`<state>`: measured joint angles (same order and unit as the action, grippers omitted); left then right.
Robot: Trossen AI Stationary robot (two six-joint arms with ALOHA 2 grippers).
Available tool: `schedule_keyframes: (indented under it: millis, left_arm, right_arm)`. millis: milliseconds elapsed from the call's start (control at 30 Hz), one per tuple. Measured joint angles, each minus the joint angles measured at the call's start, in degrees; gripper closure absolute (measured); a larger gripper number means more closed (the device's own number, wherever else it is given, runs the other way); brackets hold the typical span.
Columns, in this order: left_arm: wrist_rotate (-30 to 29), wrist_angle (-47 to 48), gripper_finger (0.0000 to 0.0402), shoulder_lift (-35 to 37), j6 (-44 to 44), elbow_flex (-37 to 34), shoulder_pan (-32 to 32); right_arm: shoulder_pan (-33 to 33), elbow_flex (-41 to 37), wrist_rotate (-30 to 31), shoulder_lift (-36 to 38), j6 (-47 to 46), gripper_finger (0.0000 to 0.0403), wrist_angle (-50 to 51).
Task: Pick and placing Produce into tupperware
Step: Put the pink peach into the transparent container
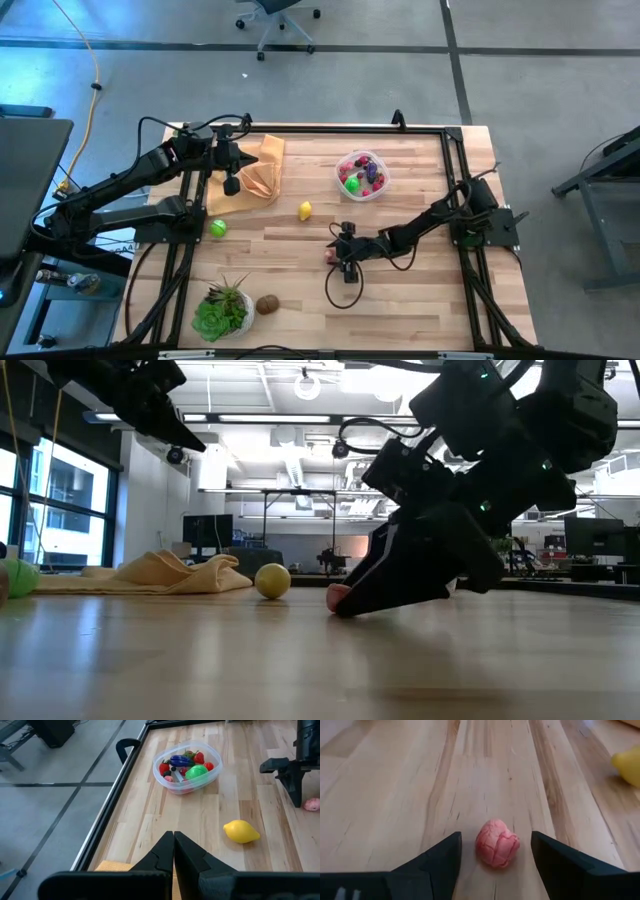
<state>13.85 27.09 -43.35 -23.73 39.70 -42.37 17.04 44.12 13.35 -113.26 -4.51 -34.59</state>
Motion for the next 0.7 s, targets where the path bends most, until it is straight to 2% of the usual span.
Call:
schedule_keyframes:
  millis: [367, 700]
  left_arm:
    - [0.00, 0.00, 0.0399, 0.00, 0.00, -0.01, 0.00]
    - [0.00, 0.00, 0.0399, 0.00, -0.01, -0.01, 0.00]
  right_arm:
    - [0.00, 0.02, 0.17, -0.02, -4.00, 0.0174, 0.63]
    - [-0.04, 0.02, -0.29, -0.02, -4.68, 0.0228, 0.65]
